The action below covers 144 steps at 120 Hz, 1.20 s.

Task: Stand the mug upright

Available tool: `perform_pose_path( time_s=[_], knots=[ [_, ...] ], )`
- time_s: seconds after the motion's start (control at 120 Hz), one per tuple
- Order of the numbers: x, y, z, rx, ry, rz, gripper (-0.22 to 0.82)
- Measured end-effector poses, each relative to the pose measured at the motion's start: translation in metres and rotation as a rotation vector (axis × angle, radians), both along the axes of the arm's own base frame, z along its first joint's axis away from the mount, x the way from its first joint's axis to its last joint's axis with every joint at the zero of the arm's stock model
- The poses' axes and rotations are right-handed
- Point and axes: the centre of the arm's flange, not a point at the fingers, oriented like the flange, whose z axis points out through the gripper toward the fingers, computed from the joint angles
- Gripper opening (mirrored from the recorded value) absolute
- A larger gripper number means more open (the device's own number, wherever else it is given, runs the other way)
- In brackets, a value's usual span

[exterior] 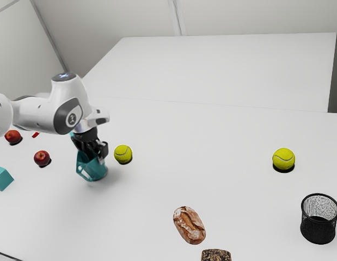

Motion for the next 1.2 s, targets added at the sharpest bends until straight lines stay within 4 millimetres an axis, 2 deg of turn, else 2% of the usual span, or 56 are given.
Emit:
perform_pose_path(
  time_s=[0.133, 0.242, 0.308, 0.408, 0.458, 0.617, 0.767, 0.9, 0.983, 1.2],
  knots=[
    [-0.002, 0.013, 0.005, -0.001, -0.016, 0.062, 0.42],
    [-0.005, 0.020, 0.029, -0.008, -0.052, 0.109, 0.50],
    [-0.008, 0.017, 0.049, -0.012, -0.074, 0.123, 0.53],
    [0.000, -0.017, 0.082, -0.026, -0.100, 0.085, 0.56],
    [0.007, -0.025, 0.101, -0.032, -0.113, 0.080, 0.57],
    [0.037, -0.029, 0.169, -0.062, -0.155, 0.105, 0.59],
    [0.068, -0.034, 0.211, -0.093, -0.163, 0.101, 0.60],
    [0.074, -0.036, 0.251, -0.102, -0.163, 0.090, 0.60],
    [0.071, -0.035, 0.259, -0.101, -0.136, 0.088, 0.60],
    [0.063, -0.034, 0.256, -0.110, -0.066, 0.085, 0.60]
  ],
)
